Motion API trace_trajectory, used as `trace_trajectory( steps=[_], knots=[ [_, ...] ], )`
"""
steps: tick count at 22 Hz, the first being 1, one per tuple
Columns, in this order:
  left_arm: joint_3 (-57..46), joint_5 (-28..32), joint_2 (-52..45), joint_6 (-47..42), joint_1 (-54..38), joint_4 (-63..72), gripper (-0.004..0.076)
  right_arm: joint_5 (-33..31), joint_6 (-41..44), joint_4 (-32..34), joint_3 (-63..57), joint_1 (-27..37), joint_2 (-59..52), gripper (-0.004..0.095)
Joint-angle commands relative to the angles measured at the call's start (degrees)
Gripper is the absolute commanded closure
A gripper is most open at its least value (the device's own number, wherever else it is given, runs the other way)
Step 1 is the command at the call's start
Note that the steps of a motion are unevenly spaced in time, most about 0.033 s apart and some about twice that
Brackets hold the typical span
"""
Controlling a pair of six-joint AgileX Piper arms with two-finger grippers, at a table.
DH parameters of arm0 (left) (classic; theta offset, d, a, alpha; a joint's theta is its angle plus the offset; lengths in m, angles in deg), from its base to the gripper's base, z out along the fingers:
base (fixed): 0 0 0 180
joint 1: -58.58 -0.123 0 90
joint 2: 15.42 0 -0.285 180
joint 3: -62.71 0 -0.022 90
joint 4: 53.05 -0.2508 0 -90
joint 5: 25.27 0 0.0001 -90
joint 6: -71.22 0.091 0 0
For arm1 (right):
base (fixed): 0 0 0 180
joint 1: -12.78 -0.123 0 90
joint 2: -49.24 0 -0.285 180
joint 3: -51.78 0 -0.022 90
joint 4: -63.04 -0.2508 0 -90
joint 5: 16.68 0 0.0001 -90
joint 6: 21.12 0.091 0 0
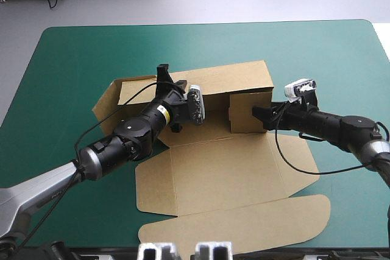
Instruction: Fold the box
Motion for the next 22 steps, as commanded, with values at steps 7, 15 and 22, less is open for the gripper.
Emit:
trace_trajectory(
  steps=[7, 15, 22],
  knots=[
    [-0.26, 6.51, -0.33, -1.79, 1.22, 4.5, 0.0733, -2.94, 0.31, -4.45, 1.69, -0.42, -1.36, 0.0354],
    [-0.26, 6.39, -0.33, -1.79, 1.22, 4.5, 0.0733, -3.07, 2.09, -4.32, 1.69, -0.42, -1.28, 0.0354],
    [-0.26, 6.29, -0.33, -1.79, 1.22, 4.5, 0.0733, -2.09, 1.41, -4.32, 1.69, -0.42, -1.28, 0.0354]
  ],
)
